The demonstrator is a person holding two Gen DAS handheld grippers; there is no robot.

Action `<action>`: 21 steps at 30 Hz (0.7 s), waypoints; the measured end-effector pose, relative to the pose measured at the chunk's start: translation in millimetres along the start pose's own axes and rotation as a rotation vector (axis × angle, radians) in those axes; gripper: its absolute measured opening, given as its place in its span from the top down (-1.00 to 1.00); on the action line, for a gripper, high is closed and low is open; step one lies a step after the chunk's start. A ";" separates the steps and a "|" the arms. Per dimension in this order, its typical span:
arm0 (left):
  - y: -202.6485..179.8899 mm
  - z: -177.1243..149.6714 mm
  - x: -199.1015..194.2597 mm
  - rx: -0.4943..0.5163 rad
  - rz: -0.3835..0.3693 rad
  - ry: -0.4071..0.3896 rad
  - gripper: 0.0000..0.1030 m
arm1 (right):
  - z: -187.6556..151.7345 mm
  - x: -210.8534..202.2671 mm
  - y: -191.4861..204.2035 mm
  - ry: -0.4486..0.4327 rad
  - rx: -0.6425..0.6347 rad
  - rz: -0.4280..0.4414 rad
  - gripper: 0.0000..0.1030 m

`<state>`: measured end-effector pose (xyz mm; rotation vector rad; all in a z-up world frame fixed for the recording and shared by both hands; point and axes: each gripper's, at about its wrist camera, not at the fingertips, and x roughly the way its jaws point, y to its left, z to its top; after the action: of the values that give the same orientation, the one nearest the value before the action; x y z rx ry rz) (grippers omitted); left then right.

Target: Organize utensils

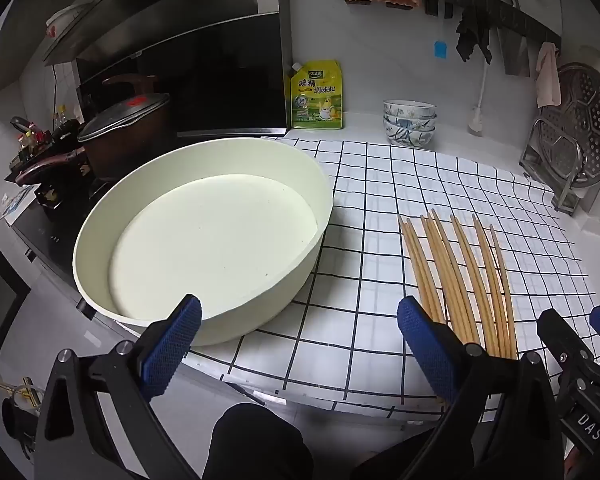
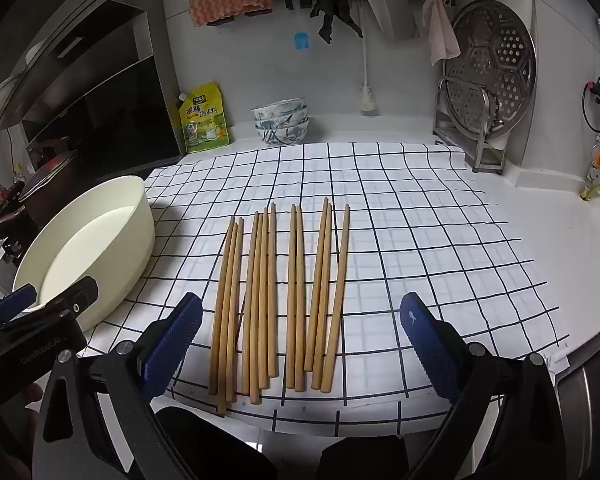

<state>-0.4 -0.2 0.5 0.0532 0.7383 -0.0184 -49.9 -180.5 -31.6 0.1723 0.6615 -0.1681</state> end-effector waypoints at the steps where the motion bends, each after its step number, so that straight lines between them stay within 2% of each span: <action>1: 0.0 0.1 -0.1 0.002 0.002 -0.001 -0.88 | 0.1 0.3 0.2 -0.001 0.000 0.000 -0.84; 7: -2.9 3.5 -0.6 0.003 0.005 -0.005 -0.88 | 0.8 3.7 1.6 -0.001 0.000 0.004 -0.84; 15: -6.2 0.2 -2.0 0.007 0.003 -0.007 -0.88 | 7.7 -11.3 -0.9 -0.002 0.002 0.003 -0.84; 21: -2.9 -1.2 -1.6 0.003 0.001 -0.004 -0.88 | 4.2 -4.2 -0.4 -0.004 0.003 0.000 -0.84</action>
<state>-2.4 -3.0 0.6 0.0566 0.7342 -0.0187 -50.7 -181.4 -25.8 0.1746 0.6571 -0.1695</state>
